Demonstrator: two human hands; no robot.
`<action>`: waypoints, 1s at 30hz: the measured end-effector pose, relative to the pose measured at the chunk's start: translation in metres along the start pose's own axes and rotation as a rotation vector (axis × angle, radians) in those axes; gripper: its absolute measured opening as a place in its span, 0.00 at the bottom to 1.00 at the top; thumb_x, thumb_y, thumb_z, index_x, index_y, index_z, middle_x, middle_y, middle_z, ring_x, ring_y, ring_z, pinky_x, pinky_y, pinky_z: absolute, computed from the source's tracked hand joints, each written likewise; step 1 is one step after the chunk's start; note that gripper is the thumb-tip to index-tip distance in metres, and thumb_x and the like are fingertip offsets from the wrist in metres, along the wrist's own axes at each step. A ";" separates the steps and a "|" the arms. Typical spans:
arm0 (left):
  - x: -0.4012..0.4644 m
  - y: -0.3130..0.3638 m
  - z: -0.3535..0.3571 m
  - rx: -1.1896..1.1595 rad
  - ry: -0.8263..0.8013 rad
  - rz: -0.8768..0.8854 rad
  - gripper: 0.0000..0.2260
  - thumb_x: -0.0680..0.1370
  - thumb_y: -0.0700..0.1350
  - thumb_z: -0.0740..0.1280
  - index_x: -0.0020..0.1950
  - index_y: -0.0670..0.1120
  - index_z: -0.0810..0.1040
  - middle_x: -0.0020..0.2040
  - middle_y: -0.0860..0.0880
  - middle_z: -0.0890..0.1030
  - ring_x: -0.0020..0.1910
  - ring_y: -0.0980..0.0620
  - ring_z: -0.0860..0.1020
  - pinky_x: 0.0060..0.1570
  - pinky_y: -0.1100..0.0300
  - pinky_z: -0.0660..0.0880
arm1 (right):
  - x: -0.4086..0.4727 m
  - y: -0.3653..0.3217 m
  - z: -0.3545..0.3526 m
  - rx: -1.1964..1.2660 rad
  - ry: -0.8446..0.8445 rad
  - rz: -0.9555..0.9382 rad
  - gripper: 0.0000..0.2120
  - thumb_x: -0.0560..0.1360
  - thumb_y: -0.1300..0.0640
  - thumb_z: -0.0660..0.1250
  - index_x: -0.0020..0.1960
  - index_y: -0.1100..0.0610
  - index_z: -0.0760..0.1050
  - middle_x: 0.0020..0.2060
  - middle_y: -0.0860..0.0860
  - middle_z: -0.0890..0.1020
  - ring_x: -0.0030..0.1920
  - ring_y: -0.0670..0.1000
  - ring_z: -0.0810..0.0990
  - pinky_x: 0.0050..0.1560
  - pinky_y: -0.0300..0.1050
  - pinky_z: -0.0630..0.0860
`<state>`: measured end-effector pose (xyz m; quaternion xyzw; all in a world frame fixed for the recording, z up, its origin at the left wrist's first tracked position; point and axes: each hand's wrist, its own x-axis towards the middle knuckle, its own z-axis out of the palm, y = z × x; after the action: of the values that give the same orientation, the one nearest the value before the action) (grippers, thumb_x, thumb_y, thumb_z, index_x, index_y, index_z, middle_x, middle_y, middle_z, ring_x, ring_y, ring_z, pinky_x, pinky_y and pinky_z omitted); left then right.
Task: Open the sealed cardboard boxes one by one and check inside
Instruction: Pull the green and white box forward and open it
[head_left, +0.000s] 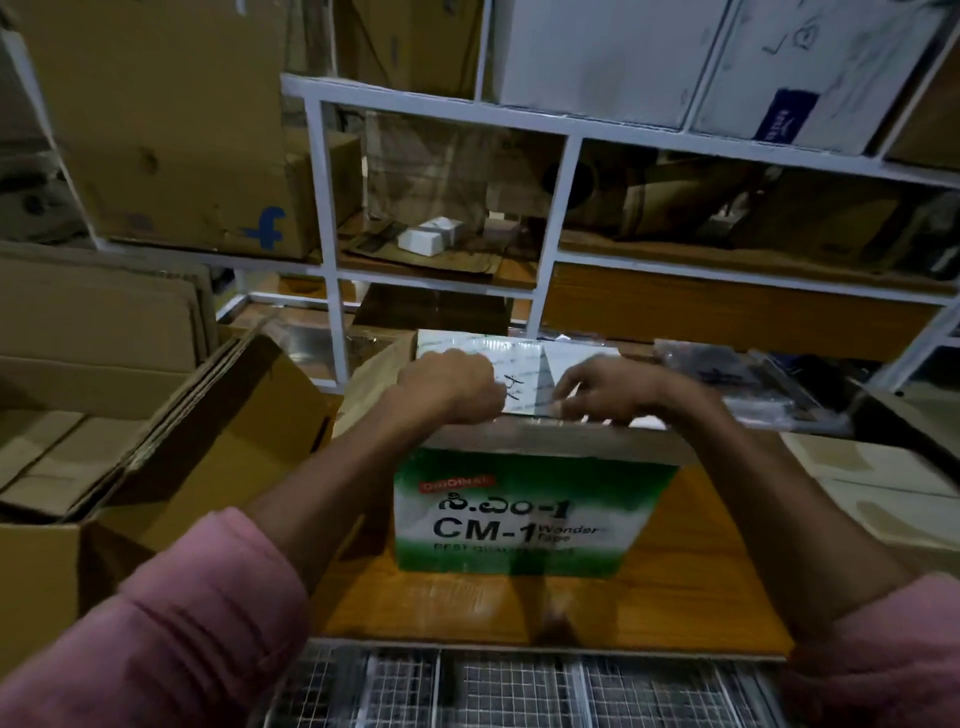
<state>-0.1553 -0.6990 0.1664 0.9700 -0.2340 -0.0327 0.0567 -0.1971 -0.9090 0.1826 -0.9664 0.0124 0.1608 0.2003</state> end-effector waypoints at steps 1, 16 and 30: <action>0.000 0.002 0.008 -0.010 -0.130 0.033 0.13 0.83 0.55 0.57 0.51 0.47 0.73 0.52 0.46 0.77 0.53 0.45 0.77 0.59 0.48 0.75 | -0.001 0.005 0.013 0.002 -0.059 0.013 0.12 0.81 0.51 0.68 0.63 0.52 0.78 0.52 0.49 0.82 0.49 0.49 0.81 0.41 0.41 0.77; 0.005 -0.013 0.140 -0.040 0.177 0.105 0.03 0.83 0.49 0.60 0.50 0.53 0.69 0.51 0.50 0.81 0.54 0.45 0.78 0.50 0.49 0.62 | 0.021 0.004 0.142 -0.251 0.344 -0.164 0.20 0.84 0.50 0.54 0.72 0.56 0.70 0.64 0.56 0.79 0.62 0.59 0.78 0.63 0.57 0.74; 0.012 -0.008 0.160 0.044 0.368 0.001 0.31 0.80 0.70 0.43 0.43 0.52 0.77 0.37 0.52 0.77 0.38 0.50 0.74 0.46 0.49 0.67 | 0.036 0.092 0.116 -0.257 0.710 0.360 0.40 0.81 0.32 0.51 0.83 0.55 0.46 0.81 0.64 0.41 0.79 0.67 0.34 0.74 0.65 0.30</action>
<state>-0.1550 -0.7123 0.0061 0.9606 -0.2207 0.1503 0.0772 -0.2061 -0.9467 0.0356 -0.9613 0.2294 -0.1495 0.0300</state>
